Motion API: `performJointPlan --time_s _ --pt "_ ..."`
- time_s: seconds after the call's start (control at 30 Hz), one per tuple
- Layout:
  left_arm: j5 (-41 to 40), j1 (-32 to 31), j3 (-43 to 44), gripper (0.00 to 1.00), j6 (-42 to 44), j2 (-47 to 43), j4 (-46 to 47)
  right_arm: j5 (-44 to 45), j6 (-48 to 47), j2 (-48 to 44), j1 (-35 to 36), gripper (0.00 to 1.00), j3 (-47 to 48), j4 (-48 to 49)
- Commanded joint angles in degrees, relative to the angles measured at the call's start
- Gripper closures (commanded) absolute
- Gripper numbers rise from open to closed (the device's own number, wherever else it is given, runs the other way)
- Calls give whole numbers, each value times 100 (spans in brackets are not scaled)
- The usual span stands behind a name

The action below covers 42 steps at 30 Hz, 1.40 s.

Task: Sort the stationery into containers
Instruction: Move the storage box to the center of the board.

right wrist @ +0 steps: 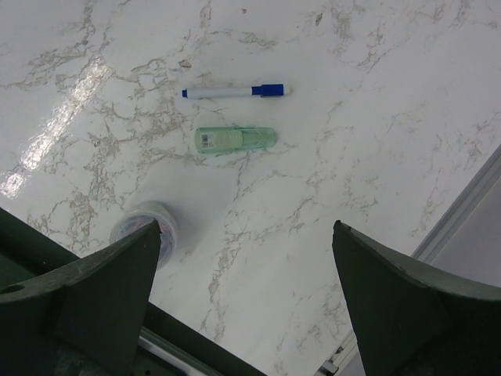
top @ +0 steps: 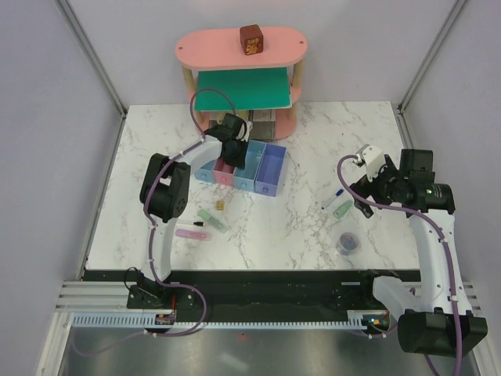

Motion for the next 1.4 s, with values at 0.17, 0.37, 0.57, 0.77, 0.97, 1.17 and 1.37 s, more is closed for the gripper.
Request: performJointPlan --time_s 0.17,0.37,0.57,0.77,0.97,1.17,1.37 --pt "630 -221 -66 78 -717 20 -43 -118 -84 -97 -2 2 -161 80" --pt "508 -238 -399 45 -524 -410 -43 -250 -84 26 -11 2 -162 151" --pt "314 -238 -645 36 -383 -841 -52 -364 -49 71 -11 2 -117 177" --pt "314 -238 -970 32 -277 -1403 -52 -531 -49 123 -2 2 -109 203" --pt "542 -238 -1348 31 -14 -2133 -52 -1005 -75 360 24 2 -135 318" --pt "1131 -238 -1692 23 505 -2976 -192 -717 -49 965 585 2 -302 756" --pt "510 -229 -2078 2 1234 -3873 -509 -294 21 1809 1992 2 -338 1424"
